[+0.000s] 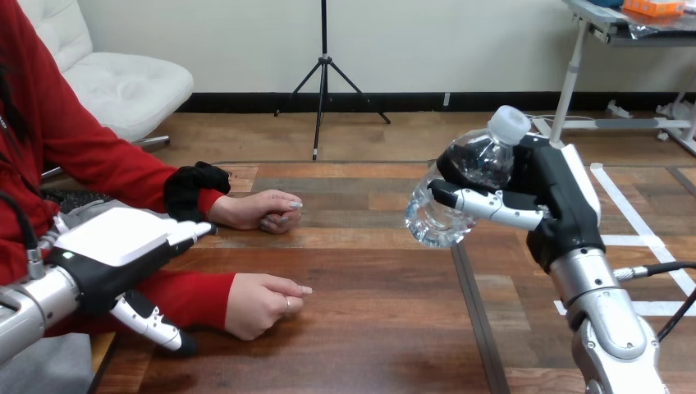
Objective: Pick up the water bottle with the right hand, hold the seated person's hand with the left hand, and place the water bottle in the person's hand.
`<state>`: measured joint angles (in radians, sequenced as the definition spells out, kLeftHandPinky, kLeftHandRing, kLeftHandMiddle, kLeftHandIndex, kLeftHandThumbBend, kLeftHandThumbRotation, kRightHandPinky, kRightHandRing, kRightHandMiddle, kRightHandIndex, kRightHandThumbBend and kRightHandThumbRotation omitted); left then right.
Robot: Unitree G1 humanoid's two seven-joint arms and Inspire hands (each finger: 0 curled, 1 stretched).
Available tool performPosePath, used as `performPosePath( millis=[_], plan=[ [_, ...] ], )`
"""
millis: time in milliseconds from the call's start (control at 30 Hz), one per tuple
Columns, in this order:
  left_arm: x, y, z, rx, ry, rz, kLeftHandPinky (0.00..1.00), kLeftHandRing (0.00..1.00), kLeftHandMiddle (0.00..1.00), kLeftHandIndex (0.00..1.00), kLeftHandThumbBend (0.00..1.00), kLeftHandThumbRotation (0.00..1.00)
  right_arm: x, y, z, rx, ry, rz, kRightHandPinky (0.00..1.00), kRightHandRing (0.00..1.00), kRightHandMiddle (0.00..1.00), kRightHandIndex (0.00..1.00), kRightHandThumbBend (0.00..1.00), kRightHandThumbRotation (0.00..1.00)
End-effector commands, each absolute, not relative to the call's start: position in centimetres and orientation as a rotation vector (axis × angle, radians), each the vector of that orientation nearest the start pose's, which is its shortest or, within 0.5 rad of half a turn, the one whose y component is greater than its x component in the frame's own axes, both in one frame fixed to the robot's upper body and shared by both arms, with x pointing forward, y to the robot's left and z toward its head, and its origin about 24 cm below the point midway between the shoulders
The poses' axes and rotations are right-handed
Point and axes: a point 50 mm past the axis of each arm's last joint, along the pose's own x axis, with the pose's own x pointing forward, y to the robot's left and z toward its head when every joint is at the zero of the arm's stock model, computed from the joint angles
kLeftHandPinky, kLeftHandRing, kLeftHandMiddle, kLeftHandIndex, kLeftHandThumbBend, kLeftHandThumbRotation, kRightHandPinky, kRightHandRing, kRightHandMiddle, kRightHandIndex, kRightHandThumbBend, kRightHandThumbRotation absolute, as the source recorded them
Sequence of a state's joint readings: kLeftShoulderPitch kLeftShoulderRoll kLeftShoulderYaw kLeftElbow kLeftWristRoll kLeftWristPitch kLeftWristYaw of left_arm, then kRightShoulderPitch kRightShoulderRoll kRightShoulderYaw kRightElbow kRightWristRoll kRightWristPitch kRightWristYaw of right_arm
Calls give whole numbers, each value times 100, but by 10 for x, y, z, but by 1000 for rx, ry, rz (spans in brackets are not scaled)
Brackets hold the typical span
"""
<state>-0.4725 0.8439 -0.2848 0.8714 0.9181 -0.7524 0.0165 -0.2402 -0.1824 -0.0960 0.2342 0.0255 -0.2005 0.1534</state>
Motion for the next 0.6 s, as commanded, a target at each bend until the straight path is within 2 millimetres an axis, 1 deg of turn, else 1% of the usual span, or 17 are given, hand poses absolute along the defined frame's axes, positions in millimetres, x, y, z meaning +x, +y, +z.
performPosePath(
  millis=[0, 133, 233, 333, 567],
  plan=[
    [310, 290, 74, 1687, -52, -615, 83, 92, 94, 96, 100, 51, 300, -184, 120, -162, -361, 82, 23, 26, 36, 38, 73, 0],
    [311, 293, 72, 1716, -27, -623, 83, 91, 93, 95, 100, 48, 298, -185, 123, -151, -366, 88, 22, 25, 36, 38, 72, 0],
    [313, 294, 70, 1738, -12, -625, 83, 91, 93, 95, 100, 50, 295, -184, 126, -144, -376, 93, 22, 25, 35, 38, 72, 0],
    [313, 297, 69, 1740, 3, -619, 83, 90, 92, 93, 100, 47, 293, -184, 129, -139, -386, 95, 21, 25, 35, 38, 72, 0],
    [317, 299, 65, 1780, 25, -608, 83, 87, 89, 91, 100, 44, 288, -184, 135, -148, -393, 89, 21, 24, 35, 37, 71, 0]
  ],
)
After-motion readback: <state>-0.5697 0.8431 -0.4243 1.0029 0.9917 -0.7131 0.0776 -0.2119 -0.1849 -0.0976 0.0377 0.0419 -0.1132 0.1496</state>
